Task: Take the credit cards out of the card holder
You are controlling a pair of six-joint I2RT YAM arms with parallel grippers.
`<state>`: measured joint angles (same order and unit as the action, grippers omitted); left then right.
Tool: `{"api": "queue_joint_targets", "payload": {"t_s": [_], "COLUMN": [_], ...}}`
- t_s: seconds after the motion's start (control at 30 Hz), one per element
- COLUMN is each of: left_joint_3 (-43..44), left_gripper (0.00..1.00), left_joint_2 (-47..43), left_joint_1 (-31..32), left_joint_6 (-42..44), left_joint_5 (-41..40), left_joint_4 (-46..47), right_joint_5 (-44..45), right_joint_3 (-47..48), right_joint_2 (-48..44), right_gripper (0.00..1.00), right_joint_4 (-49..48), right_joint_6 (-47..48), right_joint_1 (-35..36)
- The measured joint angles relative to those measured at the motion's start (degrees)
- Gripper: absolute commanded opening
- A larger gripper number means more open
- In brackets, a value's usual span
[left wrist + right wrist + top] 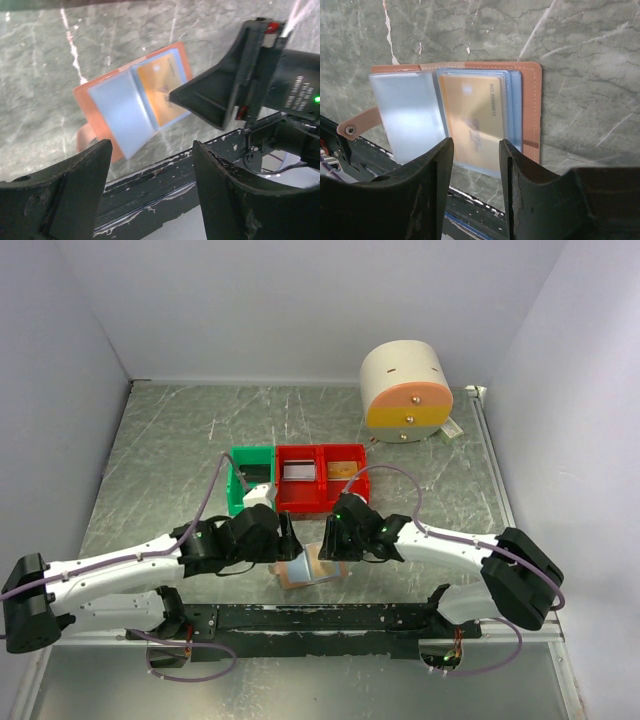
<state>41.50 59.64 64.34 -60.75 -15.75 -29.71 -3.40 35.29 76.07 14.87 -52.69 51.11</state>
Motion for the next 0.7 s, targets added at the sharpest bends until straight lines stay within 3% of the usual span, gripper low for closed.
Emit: {"api": "queue_joint_targets", "payload": {"t_s": [0.33,0.7], "left_joint_3": [-0.5,-6.16], "left_gripper": [0.55,0.36], "left_joint_2": [12.74,17.4], "left_joint_1": [-0.13,-0.44], "left_joint_6": [1.81,-0.26], "left_joint_5": [3.52,4.02], "left_joint_4": [6.86,10.12], "right_joint_5": [0.24,-0.22], "right_joint_3": [-0.2,-0.61], "right_joint_2": [1.07,1.53], "right_gripper": [0.42,0.41], "right_joint_4": [-0.44,-2.12], "right_joint_6": [-0.09,-0.52], "right_joint_1": [0.0,0.0]}}
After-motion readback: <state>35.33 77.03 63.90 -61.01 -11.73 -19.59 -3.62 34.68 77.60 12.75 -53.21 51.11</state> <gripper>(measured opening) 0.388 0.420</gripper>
